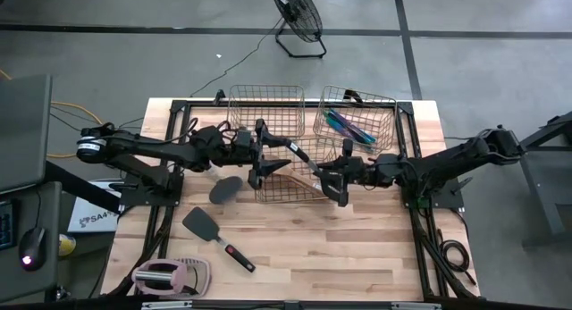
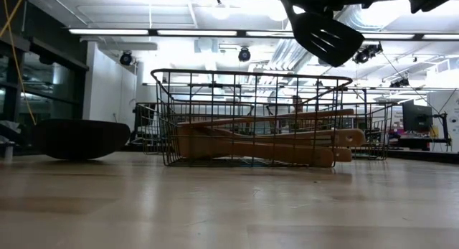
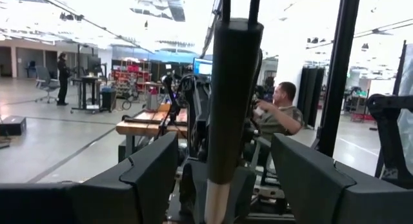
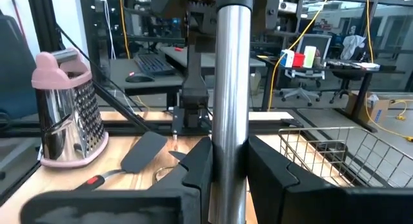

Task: Pick & Place Kitchen Items
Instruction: Put the black slotted spatula into the top left wire basket

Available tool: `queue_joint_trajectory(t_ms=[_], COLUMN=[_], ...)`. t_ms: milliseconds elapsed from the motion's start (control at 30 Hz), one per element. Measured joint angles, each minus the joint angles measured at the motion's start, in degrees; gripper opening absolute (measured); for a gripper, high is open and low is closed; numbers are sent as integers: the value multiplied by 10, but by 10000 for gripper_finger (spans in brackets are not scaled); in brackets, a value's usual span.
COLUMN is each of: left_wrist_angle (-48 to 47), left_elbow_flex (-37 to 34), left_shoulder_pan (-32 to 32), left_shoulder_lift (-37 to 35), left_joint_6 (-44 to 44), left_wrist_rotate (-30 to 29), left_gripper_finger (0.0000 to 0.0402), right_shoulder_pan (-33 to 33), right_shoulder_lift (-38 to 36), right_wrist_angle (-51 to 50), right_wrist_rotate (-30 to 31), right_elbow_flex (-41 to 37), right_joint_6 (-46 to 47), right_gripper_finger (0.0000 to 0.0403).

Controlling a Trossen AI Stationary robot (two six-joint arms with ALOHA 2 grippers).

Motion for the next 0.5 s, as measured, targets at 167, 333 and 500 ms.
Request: queue_joint_trajectory(t_ms=[167, 333, 500], left_wrist_angle=[6, 8, 7], left_elbow_flex=[0, 0, 0], left_shoulder_pan=[0, 0, 0], left_shoulder_lift=[0, 0, 0], left_joint_6=[1, 2, 2], left_wrist_rotate=[0, 0, 0], left_gripper_finger=[244, 244, 244], right_shoulder_pan=[-4, -9, -9], right_shoulder_lift=[16, 55, 85], right_wrist_angle=[33, 81, 120], right_wrist_rotate=[-11, -19, -19], right_elbow_flex=[0, 0, 0], right_joint_6=[-2, 0, 0], right_gripper_finger=[66, 66, 66])
